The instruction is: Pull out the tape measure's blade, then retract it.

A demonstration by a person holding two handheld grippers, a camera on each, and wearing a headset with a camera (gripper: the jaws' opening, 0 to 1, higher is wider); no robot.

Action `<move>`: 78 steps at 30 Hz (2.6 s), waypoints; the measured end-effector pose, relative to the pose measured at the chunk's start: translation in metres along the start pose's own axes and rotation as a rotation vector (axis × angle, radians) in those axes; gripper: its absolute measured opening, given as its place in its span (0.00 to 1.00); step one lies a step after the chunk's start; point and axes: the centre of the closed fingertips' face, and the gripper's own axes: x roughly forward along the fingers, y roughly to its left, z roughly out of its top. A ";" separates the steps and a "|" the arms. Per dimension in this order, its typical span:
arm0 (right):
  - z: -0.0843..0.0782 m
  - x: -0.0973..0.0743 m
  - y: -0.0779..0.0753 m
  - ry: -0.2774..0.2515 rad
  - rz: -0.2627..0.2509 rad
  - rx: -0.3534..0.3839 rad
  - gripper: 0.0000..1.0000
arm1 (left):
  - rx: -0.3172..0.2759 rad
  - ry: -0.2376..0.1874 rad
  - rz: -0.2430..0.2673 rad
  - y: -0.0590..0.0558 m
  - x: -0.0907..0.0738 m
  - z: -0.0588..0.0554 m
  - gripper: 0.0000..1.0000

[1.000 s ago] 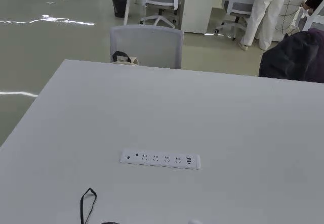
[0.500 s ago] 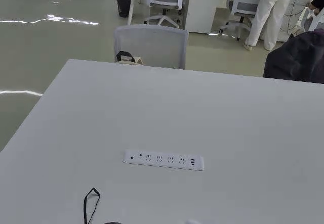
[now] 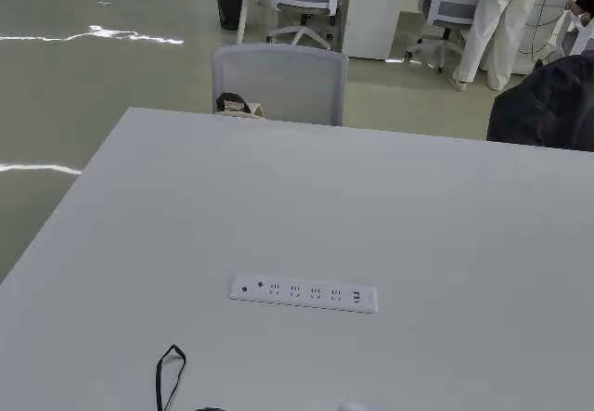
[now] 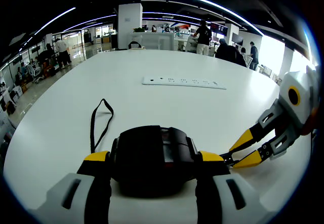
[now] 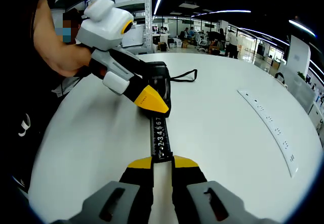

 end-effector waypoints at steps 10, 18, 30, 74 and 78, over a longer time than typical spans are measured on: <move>0.010 0.010 0.001 -0.022 0.011 0.003 0.11 | 0.000 0.001 0.001 -0.001 -0.001 0.001 0.65; 0.014 0.017 0.002 -0.023 0.020 -0.004 0.11 | -0.006 0.003 -0.004 -0.002 -0.004 0.003 0.65; 0.021 0.024 0.003 -0.029 0.028 -0.017 0.11 | -0.008 0.006 -0.013 -0.002 -0.004 0.002 0.65; 0.044 0.054 0.004 -0.069 0.059 -0.037 0.11 | -0.057 -0.001 -0.040 0.000 -0.003 0.003 0.66; 0.045 0.053 0.004 -0.071 0.060 -0.022 0.12 | -0.074 0.008 -0.048 -0.001 -0.002 0.003 0.67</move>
